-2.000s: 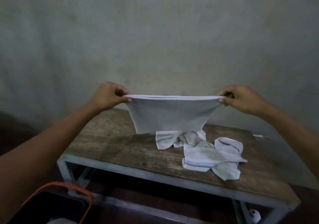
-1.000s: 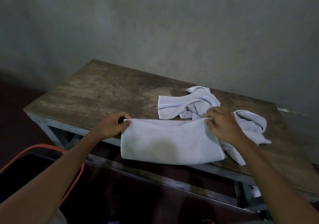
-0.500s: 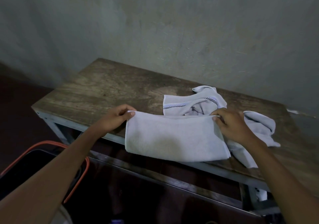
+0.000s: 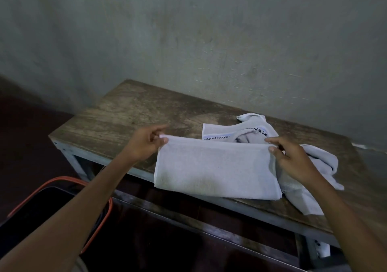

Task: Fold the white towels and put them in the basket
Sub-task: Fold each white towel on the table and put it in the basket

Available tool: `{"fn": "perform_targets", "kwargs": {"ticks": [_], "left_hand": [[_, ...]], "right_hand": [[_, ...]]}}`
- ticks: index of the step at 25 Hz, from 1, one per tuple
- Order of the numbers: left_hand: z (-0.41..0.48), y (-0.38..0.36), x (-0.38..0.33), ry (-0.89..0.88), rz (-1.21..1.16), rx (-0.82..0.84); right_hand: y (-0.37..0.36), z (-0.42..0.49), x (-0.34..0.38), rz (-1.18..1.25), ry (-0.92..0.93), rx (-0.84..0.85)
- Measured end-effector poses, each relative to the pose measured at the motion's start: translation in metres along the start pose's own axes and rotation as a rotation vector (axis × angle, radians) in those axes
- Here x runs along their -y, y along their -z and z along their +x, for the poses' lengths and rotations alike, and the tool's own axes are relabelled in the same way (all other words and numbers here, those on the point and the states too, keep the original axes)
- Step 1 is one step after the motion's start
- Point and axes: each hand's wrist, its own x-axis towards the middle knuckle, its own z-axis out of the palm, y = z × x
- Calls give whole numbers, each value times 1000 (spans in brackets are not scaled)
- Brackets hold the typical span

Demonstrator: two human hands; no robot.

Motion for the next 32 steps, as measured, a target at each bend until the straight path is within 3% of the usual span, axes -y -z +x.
{"fn": "perform_targets", "kwargs": {"ticks": [2,4,8,11,13,16,18,20,23,25,30,32], "left_hand": [[-2,5,-5,-86,294,116],[-5,14,-13,-191,426,167],[-14,49,-46,-218,399,82],[-15,89,-80,-201,327,66],[-14,116,-104,-227,397,132],[-11,144,-133,-319,545,-48],[-13,154,-143,-375,572,-175],[-19,164,-144,-381,481,-251],[-38,171,-139,-356,271,-294],[-51,169,-128,-309,124,-283],[-55,155,-68,-40,-368,25],[-44,145,-37,81,-447,81]], "right_hand": [[1,2,-3,-175,73,67],[5,5,2,-267,104,95],[33,18,34,-273,132,-8],[67,24,70,-215,116,132],[94,27,91,-184,149,103],[122,27,126,-174,212,152],[134,30,143,-203,234,76],[140,30,158,-208,255,93],[141,24,168,-183,282,-126],[132,18,170,-158,293,-134],[87,12,140,-51,188,163],[61,18,125,34,126,321]]}}
